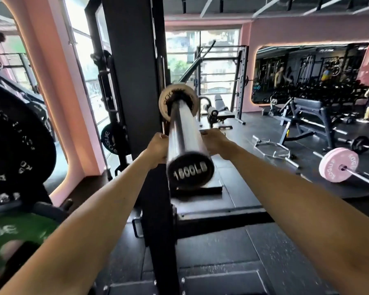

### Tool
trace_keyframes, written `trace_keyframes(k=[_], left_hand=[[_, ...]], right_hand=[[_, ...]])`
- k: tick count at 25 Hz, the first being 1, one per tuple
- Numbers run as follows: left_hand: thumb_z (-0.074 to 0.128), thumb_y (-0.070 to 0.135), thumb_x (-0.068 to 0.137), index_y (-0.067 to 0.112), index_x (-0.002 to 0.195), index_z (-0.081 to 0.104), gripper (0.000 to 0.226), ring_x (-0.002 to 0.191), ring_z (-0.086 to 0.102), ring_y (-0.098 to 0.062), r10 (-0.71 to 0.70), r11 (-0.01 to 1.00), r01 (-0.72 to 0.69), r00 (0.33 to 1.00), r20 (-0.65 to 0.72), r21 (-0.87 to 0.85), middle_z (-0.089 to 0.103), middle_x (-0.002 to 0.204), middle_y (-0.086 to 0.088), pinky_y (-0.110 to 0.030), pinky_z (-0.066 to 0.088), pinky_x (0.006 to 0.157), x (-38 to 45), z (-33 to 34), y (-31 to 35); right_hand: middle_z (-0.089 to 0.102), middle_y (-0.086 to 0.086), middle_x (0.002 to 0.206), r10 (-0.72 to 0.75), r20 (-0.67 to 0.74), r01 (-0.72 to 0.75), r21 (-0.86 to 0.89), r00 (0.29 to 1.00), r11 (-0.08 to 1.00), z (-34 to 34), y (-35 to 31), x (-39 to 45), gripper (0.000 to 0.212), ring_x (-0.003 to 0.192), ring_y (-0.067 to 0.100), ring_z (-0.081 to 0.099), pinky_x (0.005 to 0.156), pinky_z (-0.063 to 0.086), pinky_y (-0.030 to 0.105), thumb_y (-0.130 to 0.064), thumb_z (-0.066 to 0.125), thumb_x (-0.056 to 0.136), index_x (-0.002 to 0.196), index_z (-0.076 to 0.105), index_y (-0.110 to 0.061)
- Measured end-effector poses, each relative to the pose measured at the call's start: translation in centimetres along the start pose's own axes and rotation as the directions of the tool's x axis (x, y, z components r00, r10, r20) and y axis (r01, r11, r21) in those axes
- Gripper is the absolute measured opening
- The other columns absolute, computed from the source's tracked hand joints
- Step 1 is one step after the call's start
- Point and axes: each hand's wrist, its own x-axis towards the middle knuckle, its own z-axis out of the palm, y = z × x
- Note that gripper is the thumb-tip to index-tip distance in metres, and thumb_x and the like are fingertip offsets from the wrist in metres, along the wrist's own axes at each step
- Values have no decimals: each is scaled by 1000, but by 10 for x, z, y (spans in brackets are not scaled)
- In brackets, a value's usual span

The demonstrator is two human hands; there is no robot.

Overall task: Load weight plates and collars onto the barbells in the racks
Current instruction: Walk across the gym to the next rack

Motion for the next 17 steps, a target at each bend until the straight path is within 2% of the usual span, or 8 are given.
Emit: trace_keyframes(k=[1, 3, 5, 7, 9, 11, 14, 17], left_hand=[[54, 25, 95, 14, 125, 49, 32, 68, 58, -14, -36, 997, 34, 999, 37, 63, 60, 97, -10, -25, 54, 55, -11, 3, -24], [61, 38, 89, 15, 115, 50, 36, 73, 61, -19, -114, 978, 104, 992, 51, 180, 62, 92, -8, -31, 56, 60, -42, 17, -70], [61, 42, 90, 17, 101, 51, 29, 66, 59, -18, -187, 947, 168, 981, 46, 273, 61, 84, -5, -29, 53, 58, -86, 36, -117], [61, 41, 90, 19, 91, 49, 25, 57, 52, -15, -280, 907, 241, 958, 67, 346, 57, 77, -3, -26, 47, 52, -133, 53, -171], [61, 38, 90, 19, 91, 52, 22, 60, 53, -17, -368, 842, 291, 926, 89, 454, 57, 76, -3, -25, 46, 50, -186, 71, -226], [59, 37, 92, 15, 97, 57, 23, 66, 56, -19, -416, 784, 280, 899, 134, 554, 58, 77, -4, -26, 49, 54, -245, 87, -269], [55, 38, 93, 11, 90, 59, 28, 68, 56, -24, -539, 703, 300, 816, 209, 645, 55, 75, -9, -32, 51, 59, -337, 108, -329], [50, 46, 94, 12, 76, 51, 38, 70, 56, -28, -682, 577, 291, 685, 256, 763, 52, 74, -9, -37, 54, 61, -418, 120, -381]], right_hand=[[54, 7, 74, 6, 26, -4, -70, 1000, 998, 5, 16, -12, 20, 67, 22, 52, 62, 45, 29, -24, 48, 96, 83, 58, -12], [56, 5, 78, 41, 67, -28, -196, 997, 980, 17, 52, -47, 19, 75, 21, 54, 66, 47, 31, -29, 51, 95, 94, 63, -14], [56, 1, 75, 102, 123, -63, -291, 987, 955, 31, 96, -90, 25, 74, 19, 54, 65, 45, 27, -32, 52, 95, 104, 65, -13], [59, 3, 82, 166, 210, -69, -402, 963, 913, 48, 140, -141, 27, 79, 20, 56, 70, 44, 28, -32, 51, 96, 105, 66, -13], [63, 5, 92, 245, 278, -83, -488, 929, 869, 65, 190, -193, 28, 89, 21, 59, 79, 43, 28, -32, 50, 95, 102, 68, -12], [66, 11, 100, 316, 334, -84, -558, 888, 826, 84, 235, -247, 31, 100, 25, 61, 81, 43, 29, -32, 47, 95, 100, 68, -10], [67, 15, 116, 415, 435, -95, -590, 800, 801, 111, 297, -341, 35, 111, 27, 60, 83, 42, 29, -31, 47, 97, 107, 69, -6], [66, 10, 122, 525, 493, -174, -592, 694, 787, 132, 347, -432, 33, 111, 22, 59, 84, 41, 25, -31, 50, 96, 116, 67, -12]])
